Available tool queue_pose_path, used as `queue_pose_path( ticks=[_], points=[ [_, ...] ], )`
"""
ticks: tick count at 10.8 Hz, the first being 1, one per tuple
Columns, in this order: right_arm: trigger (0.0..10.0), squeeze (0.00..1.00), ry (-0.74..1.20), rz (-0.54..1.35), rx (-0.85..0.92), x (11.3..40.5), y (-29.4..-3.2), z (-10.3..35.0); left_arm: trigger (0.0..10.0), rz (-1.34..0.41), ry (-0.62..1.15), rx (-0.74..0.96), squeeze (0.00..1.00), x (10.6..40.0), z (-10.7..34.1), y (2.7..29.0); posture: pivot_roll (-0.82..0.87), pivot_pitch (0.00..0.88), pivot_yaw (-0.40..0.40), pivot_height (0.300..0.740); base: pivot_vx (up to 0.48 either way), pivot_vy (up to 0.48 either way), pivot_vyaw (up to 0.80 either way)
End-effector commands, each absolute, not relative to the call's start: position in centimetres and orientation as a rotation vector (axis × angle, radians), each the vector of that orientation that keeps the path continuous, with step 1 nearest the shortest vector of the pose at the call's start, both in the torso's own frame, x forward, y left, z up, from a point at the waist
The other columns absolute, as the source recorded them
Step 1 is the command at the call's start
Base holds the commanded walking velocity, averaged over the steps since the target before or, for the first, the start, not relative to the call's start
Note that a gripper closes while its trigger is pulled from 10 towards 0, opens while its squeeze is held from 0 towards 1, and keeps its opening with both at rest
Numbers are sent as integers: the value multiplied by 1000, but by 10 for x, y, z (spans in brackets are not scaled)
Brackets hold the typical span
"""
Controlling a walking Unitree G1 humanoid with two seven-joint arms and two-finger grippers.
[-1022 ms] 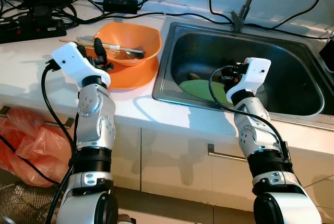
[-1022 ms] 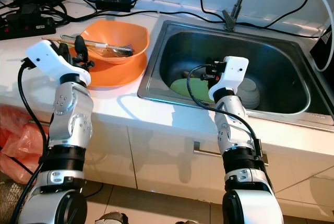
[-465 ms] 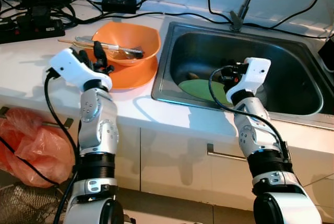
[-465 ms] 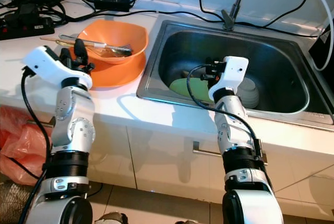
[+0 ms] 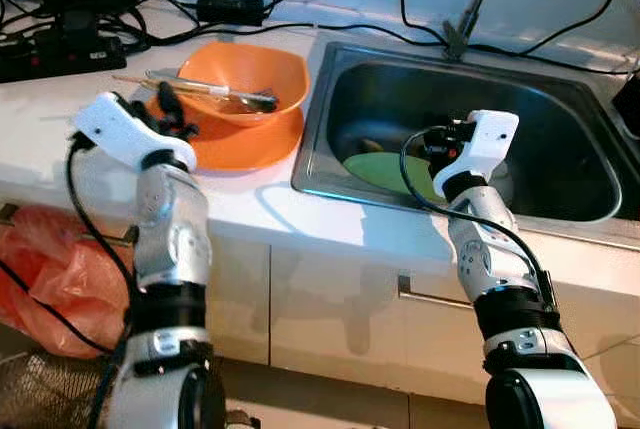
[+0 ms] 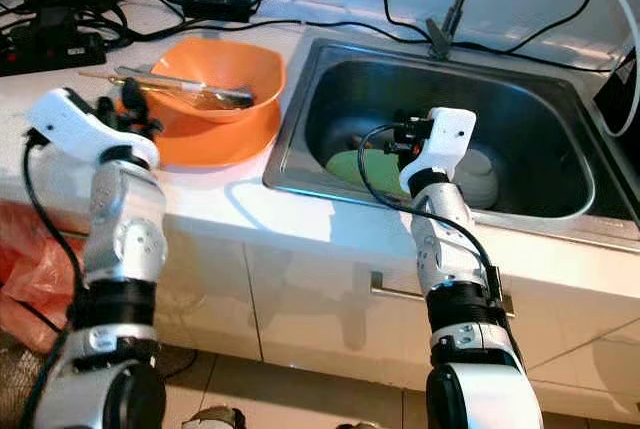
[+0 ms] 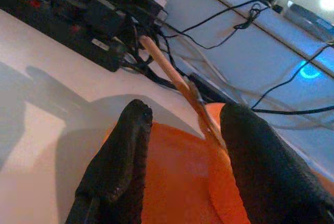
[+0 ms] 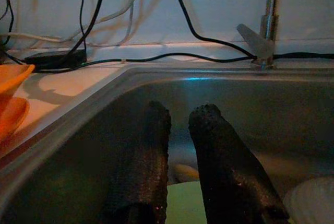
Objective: Kitchen organization
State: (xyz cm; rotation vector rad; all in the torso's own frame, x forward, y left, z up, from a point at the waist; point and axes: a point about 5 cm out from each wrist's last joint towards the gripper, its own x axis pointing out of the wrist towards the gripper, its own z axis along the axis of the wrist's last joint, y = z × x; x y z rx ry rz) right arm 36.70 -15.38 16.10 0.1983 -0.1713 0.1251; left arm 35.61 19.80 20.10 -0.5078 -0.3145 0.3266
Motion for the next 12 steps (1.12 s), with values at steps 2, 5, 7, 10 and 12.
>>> queue_pose_path(
  ticks=[2, 5, 7, 10, 12],
  points=[
    [10000, 0, -168, 111, 195, 367, -158, 160, 10000, 338, -318, -515, 0, 361, 205, 199, 109, 66, -74, 740, 0, 0, 0],
    [10000, 0, -169, 112, 194, 368, -158, 161, 10000, 344, -326, -511, 0, 365, 208, 202, 107, 62, -74, 740, 0, 0, 0],
    [10000, 0, -169, 113, 194, 368, -158, 161, 10000, 343, -334, -509, 0, 367, 211, 203, 107, 63, -74, 740, 0, 0, 0],
    [10000, 0, -166, 110, 196, 367, -158, 160, 0, 337, -342, -509, 0, 368, 212, 202, 109, 69, -74, 740, 0, 0, 0],
    [10000, 0, -164, 109, 196, 367, -158, 160, 0, 335, -340, -512, 0, 368, 211, 202, 111, 70, -74, 740, 0, 0, 0]
  ],
)
